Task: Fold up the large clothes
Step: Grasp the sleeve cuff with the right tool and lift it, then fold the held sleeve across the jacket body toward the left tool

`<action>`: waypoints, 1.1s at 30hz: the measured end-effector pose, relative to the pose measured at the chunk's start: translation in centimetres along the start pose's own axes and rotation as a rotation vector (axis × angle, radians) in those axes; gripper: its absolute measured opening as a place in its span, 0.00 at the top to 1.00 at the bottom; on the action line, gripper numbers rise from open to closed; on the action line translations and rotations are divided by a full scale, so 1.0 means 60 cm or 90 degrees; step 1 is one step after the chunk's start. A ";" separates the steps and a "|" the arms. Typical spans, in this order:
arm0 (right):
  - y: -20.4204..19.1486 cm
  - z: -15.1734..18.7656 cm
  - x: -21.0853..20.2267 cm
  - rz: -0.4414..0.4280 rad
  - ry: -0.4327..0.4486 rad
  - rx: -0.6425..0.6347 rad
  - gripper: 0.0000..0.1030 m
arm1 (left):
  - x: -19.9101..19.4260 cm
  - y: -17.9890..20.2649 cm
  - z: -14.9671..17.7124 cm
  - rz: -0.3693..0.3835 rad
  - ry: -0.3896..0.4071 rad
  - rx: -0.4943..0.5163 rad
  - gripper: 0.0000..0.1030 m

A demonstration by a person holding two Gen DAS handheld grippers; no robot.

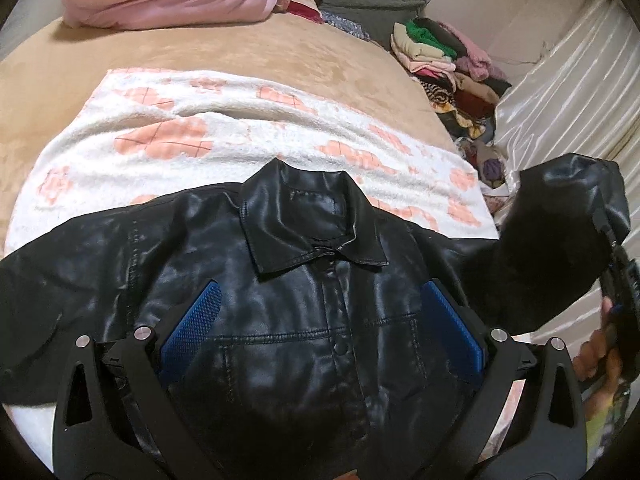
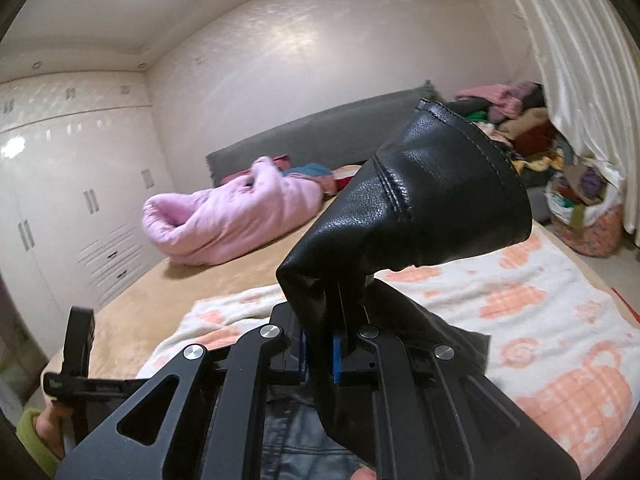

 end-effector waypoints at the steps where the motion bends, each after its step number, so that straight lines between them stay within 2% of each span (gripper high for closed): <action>1: -0.013 0.004 0.006 -0.006 -0.003 -0.009 0.92 | -0.007 -0.006 -0.001 0.009 0.001 -0.010 0.09; 4: -0.059 0.023 0.031 -0.035 -0.027 -0.017 0.92 | -0.026 -0.023 -0.006 0.030 0.012 -0.035 0.09; 11: -0.149 0.086 0.071 -0.056 -0.074 -0.076 0.92 | -0.058 -0.061 -0.009 0.073 0.033 -0.093 0.09; 19: -0.226 0.190 0.115 -0.052 -0.140 -0.151 0.92 | -0.068 -0.105 0.002 0.148 0.052 -0.145 0.09; 28: -0.270 0.304 0.159 -0.052 -0.213 -0.174 0.88 | -0.070 -0.164 0.034 0.147 0.050 -0.187 0.09; 33: -0.277 0.350 0.173 -0.054 -0.247 -0.171 0.86 | -0.074 -0.178 0.044 0.136 0.047 -0.184 0.09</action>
Point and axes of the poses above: each gripper's, at about its wrist camera, not at the fingertips, and x roughly the way its jaws point, y to its right, z to its underside, the point moved 7 cm from there along x, roughly the way its jaws point, and after that the axes turned 1 degree about -y, right-handed, at the moved point
